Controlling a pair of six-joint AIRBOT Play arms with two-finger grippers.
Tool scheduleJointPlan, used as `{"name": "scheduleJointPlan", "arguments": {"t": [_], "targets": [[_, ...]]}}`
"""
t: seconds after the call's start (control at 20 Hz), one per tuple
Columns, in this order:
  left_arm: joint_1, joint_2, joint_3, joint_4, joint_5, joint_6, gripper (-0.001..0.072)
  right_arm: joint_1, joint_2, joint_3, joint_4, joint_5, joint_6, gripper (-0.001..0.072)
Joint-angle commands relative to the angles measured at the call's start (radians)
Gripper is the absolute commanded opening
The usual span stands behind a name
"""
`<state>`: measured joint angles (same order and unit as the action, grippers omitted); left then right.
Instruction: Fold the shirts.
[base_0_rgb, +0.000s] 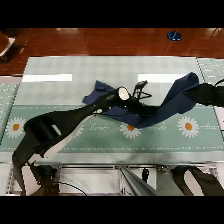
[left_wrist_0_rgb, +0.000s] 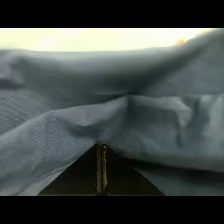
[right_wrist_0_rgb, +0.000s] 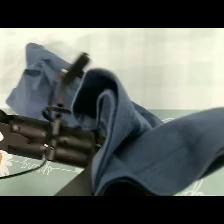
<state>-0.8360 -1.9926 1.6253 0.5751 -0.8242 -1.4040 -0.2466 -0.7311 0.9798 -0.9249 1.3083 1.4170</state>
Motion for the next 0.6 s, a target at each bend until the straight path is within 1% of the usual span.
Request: {"name": "scheduleJointPlan", "arguments": {"t": [0.0,0.1,0.25,0.4,0.45,0.55], "targets": [[-0.013,-0.035,0.073,0.001,-0.05,-0.011,0.0021,0.048,0.007,0.0,0.001,-0.034,-0.002,0.0026],[0.094,-0.008,0.093,0.001,-0.127,-0.011,0.002,0.076,0.006,0.0,0.001,-0.052,0.01,0.0026],[0.339,0.098,0.072,0.064,-0.239,-0.027,0.0021,0.12,-0.014,0.0,0.011,-0.088,0.031,0.0026],[0.573,0.314,-0.058,0.149,-0.258,-0.025,0.0021,0.237,-0.124,0.029,0.056,-0.135,0.03,0.0026],[0.641,0.407,-0.125,0.172,-0.256,-0.011,0.0021,0.292,-0.175,0.048,0.062,-0.166,0.03,0.0026],[0.747,0.594,-0.276,0.193,-0.242,0.043,0.0021,0.414,-0.307,0.114,0.063,-0.237,0.031,0.0027]]}}
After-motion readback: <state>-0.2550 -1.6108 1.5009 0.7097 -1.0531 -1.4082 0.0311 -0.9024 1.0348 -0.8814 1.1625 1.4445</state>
